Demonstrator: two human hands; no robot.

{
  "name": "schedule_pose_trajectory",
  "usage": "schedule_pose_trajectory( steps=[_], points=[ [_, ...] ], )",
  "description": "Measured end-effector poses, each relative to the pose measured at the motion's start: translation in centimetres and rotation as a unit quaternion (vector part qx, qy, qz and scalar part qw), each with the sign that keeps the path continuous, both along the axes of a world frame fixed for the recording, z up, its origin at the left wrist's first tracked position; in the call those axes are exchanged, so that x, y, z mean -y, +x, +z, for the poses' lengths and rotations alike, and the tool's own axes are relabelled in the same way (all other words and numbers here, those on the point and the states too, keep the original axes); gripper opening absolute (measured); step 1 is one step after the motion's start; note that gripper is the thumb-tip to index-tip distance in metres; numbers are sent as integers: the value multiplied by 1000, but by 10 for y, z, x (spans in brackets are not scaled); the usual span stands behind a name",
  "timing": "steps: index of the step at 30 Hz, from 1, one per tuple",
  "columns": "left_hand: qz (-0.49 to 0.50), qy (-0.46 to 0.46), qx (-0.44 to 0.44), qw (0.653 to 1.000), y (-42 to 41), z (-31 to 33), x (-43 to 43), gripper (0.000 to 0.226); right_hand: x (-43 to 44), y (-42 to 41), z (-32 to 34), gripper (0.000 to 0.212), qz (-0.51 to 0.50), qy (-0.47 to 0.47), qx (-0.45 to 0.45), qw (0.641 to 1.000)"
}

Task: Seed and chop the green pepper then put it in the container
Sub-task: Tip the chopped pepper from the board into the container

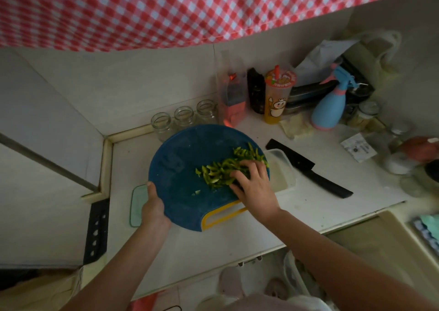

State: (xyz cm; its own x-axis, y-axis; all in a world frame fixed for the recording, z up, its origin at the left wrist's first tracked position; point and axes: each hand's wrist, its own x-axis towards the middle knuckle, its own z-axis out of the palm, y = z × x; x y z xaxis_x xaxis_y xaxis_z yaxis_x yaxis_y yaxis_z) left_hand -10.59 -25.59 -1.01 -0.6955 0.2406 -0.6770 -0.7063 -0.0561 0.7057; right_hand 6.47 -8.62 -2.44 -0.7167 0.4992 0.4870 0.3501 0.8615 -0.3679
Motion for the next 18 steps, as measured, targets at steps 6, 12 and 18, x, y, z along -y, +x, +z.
schedule_pose_trajectory(
  steps=[6,12,18],
  points=[
    [16,-11,6,1000,0,-3,-9,50,-26,14,-2,27,-1,-18,43,999],
    [4,7,-8,1000,-1,-6,-13,43,-50,34,-10,26,-25,-45,47,998],
    [-11,3,-18,1000,-7,-8,-11,50,-66,49,-18,19,-46,-62,58,995]
  ],
)
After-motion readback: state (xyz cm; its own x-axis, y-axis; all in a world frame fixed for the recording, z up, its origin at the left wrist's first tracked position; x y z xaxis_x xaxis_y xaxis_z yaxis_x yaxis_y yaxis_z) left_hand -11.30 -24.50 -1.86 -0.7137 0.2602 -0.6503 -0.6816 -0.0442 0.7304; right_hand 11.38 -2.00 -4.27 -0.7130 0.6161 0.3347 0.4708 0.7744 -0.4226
